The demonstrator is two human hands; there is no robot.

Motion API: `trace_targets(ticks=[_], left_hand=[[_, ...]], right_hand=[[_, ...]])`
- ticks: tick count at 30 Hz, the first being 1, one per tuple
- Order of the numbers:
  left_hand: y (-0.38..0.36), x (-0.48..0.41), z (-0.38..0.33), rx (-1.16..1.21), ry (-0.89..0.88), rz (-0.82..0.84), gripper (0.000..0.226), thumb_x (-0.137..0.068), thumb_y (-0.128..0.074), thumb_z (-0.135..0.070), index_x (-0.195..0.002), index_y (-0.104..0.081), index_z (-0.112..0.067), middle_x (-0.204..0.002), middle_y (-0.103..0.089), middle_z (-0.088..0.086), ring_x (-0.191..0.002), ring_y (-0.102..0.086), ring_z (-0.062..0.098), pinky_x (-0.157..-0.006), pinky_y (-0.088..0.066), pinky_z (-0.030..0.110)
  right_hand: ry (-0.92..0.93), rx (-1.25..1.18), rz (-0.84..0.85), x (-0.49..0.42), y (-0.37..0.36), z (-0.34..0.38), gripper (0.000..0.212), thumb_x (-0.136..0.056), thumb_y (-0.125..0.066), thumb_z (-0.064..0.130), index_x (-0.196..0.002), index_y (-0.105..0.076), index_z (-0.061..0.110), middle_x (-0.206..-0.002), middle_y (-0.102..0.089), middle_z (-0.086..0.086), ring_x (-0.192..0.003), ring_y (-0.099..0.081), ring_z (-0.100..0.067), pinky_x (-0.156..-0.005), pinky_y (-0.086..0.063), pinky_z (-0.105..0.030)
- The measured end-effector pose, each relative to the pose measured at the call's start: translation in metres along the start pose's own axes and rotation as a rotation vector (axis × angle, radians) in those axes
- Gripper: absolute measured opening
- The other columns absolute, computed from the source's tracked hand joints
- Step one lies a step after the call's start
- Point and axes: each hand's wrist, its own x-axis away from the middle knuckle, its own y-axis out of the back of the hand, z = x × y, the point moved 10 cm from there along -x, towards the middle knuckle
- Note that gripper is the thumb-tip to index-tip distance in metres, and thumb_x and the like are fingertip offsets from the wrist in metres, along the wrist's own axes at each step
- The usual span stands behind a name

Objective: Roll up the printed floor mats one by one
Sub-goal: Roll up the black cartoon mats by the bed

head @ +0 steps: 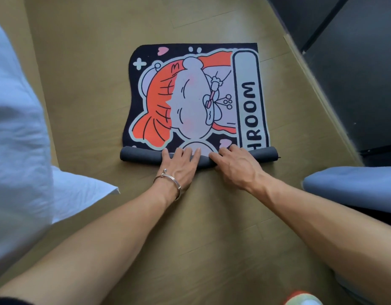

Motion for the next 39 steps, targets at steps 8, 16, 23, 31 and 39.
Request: trace_targets(ticks=[8,16,23,31,39], left_hand=[[-0.007,0.021,-0.039,-0.02,-0.21,0.009,0.042,-0.096,-0.03,-0.014,-0.137,-0.028,-0.018,-0.124,-0.045,0.01,-0.112,-0.044,0.029,-0.086,-0.036,0.041],[-0.009,0.018,-0.042,0.036,-0.21,0.029,0.035,-0.102,-0.025,-0.035,-0.132,-0.033,-0.018,-0.121,-0.048,0.008,-0.108,-0.046,0.028,-0.085,-0.037,0.04],[-0.017,0.019,-0.032,-0.025,-0.115,0.068,0.056,-0.091,-0.05,-0.036,-0.136,-0.02,-0.023,-0.116,-0.047,0.011,-0.1,-0.051,0.032,-0.071,-0.036,0.037],[-0.014,0.013,-0.025,-0.005,-0.037,0.096,0.041,-0.09,-0.057,-0.028,-0.121,-0.032,-0.018,-0.107,-0.056,0.01,-0.091,-0.06,0.031,-0.065,-0.038,0.035],[-0.03,0.015,0.021,0.082,-0.036,0.225,0.031,-0.078,-0.058,-0.05,-0.098,-0.048,-0.029,-0.083,-0.055,-0.005,-0.078,-0.053,0.02,-0.073,-0.039,0.033]], right_hand=[[-0.017,-0.091,0.089,0.048,-0.016,0.013,0.027,-0.094,-0.04,0.02,-0.12,-0.042,0.014,-0.114,-0.049,-0.007,-0.103,-0.048,-0.025,-0.083,-0.041,-0.035],[-0.175,-0.023,0.082,0.033,-0.03,0.01,0.025,-0.093,-0.041,0.018,-0.118,-0.039,0.017,-0.112,-0.049,-0.006,-0.102,-0.049,-0.027,-0.083,-0.037,-0.039],[-0.184,-0.137,0.143,0.03,-0.03,0.001,0.02,-0.086,-0.044,0.024,-0.105,-0.041,0.02,-0.106,-0.053,-0.004,-0.095,-0.054,-0.025,-0.075,-0.032,-0.038],[-0.139,-0.11,0.132,0.032,-0.032,0.0,0.031,-0.085,-0.056,0.021,-0.111,-0.038,0.02,-0.104,-0.051,-0.003,-0.092,-0.055,-0.025,-0.072,-0.035,-0.037],[-0.185,-0.149,0.15,0.036,-0.028,-0.022,0.019,-0.086,-0.057,0.025,-0.103,-0.049,0.021,-0.087,-0.058,0.002,-0.078,-0.057,-0.021,-0.068,-0.042,-0.034]])
